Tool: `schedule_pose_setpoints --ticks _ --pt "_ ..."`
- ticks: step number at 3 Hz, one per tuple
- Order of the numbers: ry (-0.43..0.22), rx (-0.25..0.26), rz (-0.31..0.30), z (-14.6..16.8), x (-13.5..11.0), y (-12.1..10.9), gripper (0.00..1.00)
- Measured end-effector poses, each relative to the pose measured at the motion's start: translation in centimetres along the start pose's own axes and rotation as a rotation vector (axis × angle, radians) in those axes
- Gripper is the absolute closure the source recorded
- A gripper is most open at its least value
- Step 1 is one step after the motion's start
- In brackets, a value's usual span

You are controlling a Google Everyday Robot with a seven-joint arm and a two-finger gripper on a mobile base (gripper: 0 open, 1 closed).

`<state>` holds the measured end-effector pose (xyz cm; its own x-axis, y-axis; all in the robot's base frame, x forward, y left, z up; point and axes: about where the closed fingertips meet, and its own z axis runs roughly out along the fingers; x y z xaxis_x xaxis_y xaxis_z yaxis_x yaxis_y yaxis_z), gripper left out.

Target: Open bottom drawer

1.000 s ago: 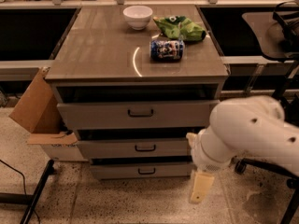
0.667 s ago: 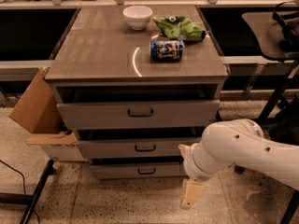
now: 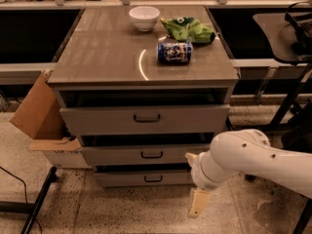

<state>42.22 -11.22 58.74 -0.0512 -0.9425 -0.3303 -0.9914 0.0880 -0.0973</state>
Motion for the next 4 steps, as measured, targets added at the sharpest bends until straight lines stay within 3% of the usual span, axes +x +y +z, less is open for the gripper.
schedule_pose_setpoints --ticks 1,2,3,4 --pt "-0.061 -0.003 -0.028 4.1 1.9 -1.7 0.00" --pt "-0.177 -0.031 -0.104 10.6 4.4 -2.7 0.00" --pt "-0.257 -0.049 -0.157 14.5 5.5 -2.5 0.00" --pt "-0.257 -0.049 -0.157 14.4 5.5 -2.5 0.00"
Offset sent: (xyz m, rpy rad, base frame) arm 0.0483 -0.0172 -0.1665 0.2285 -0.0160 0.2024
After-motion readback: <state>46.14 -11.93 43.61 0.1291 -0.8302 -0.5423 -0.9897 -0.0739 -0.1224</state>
